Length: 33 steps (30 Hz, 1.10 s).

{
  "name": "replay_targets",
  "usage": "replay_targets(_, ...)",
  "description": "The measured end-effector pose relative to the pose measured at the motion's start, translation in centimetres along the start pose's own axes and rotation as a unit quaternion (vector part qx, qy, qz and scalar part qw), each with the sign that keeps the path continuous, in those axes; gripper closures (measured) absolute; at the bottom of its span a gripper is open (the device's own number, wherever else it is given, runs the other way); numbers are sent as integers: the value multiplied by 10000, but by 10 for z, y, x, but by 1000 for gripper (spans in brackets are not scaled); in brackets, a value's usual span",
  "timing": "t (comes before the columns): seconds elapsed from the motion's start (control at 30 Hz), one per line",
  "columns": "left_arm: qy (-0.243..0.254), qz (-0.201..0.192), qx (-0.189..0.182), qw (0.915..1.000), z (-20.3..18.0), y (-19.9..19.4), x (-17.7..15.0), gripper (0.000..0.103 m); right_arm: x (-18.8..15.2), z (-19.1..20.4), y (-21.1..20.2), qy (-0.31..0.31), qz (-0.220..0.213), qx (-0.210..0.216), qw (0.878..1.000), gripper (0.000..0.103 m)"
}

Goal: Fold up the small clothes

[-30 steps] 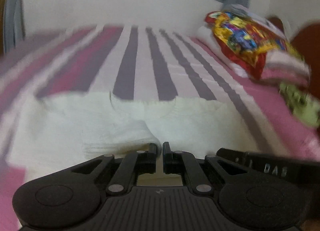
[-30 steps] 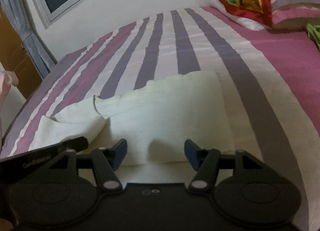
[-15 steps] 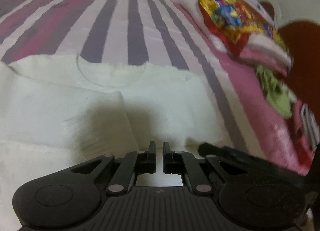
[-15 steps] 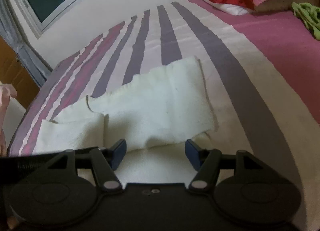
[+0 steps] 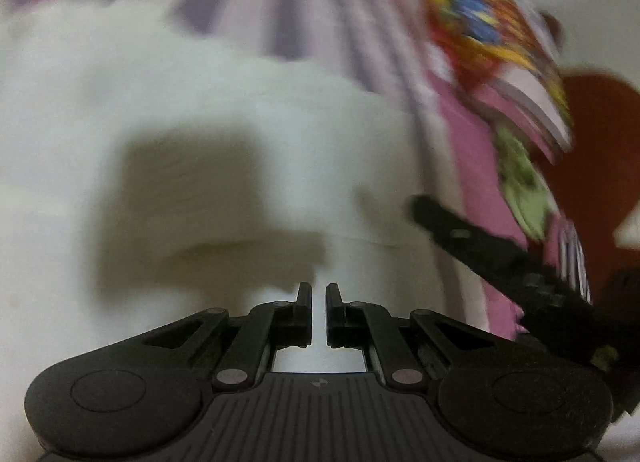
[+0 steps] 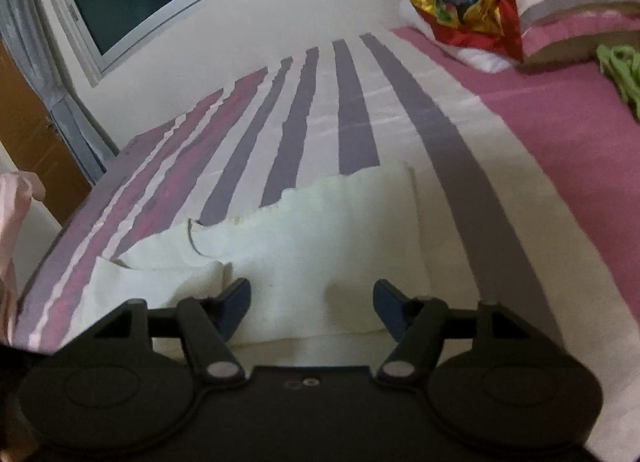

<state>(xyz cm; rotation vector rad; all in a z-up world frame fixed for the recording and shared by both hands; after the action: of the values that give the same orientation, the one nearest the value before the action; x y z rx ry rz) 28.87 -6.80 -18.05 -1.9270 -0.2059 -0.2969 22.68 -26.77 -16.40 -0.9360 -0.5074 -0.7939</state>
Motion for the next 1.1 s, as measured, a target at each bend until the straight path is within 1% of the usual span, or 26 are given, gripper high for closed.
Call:
replay_targets(0.03,-141,-97,19,9999,9,-4,-2,99,1,1,3,57,21,39,10000,36)
replay_targets(0.07,-160,-192,3,9997,16,-8,-7,99,1,4,6,28,37,45,10000,36)
replay_targets(0.1,-166,-281,35,9995,21,-14,-9,99,-1,9,10,-93,93,81,9999,36)
replay_targets(0.17,-231,-574,225,9978,38,-31,-8,99,-7,22,19,-355,238,122,9990,36)
replay_targets(0.23,-436,-845,531,9941,63,-41,1,99,-14,39,31,-705,362,196,9967,36)
replay_targets(0.33,-899,-1130,861,9858,108,-57,20,99,-31,69,52,-1110,607,455,9909,36)
replay_targets(0.4,-1015,-1282,1069,9807,131,-64,29,99,-43,88,65,-1426,729,517,9857,38)
replay_targets(0.47,-1058,-1445,1184,9767,150,-71,32,99,-53,106,75,-1731,811,548,9800,38)
replay_targets(0.57,-1169,-1399,1157,9764,163,-70,29,99,-65,132,94,-2262,942,507,9682,39)
replay_targets(0.63,-1213,-1396,1121,9763,170,-70,24,99,-74,140,105,-2581,1085,441,9590,43)
replay_targets(0.7,-1247,-1411,1106,9759,171,-67,21,99,-84,138,116,-2770,1318,249,9515,51)
replay_targets(0.73,-1239,-1405,1087,9763,164,-63,24,99,-87,136,119,-2796,1383,185,9499,52)
replay_targets(0.8,-1216,-1348,1054,9777,159,-57,24,99,-90,132,119,-2896,1369,71,9473,56)
replay_targets(0.83,-1208,-1326,1050,9782,157,-54,22,99,-89,130,118,-2863,1332,67,9488,62)
replay_targets(0.87,-1207,-1303,1048,9785,156,-53,20,99,-87,128,116,-2731,1272,98,9535,71)
replay_targets(0.9,-1216,-1278,1040,9788,155,-51,19,99,-83,125,113,-2533,1214,179,9596,76)
replay_targets(0.93,-1218,-1274,1020,9790,153,-50,18,99,-79,122,111,-2313,1164,281,9655,79)
replay_targets(1.0,-1199,-1286,1007,9793,149,-47,16,99,-70,115,104,-1809,1036,492,9768,93)
replay_targets(1.03,-1191,-1283,1006,9794,148,-46,16,99,-65,111,99,-1656,937,482,9805,97)
replay_targets(1.1,-1188,-1272,985,9798,146,-43,17,99,-58,100,94,-1301,779,463,9874,98)
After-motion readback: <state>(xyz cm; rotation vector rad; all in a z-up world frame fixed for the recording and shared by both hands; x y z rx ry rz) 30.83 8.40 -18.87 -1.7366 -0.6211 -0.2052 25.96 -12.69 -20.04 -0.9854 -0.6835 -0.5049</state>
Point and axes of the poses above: each gripper's, at about its wrist camera, not at the fingertips, and y roughly the way its jaws point, z to its left, x to its top, the point moved 9 cm from there along y, roughly the way its jaws point, and after that the axes turned 15 degrees about x, right-handed, at the moved point
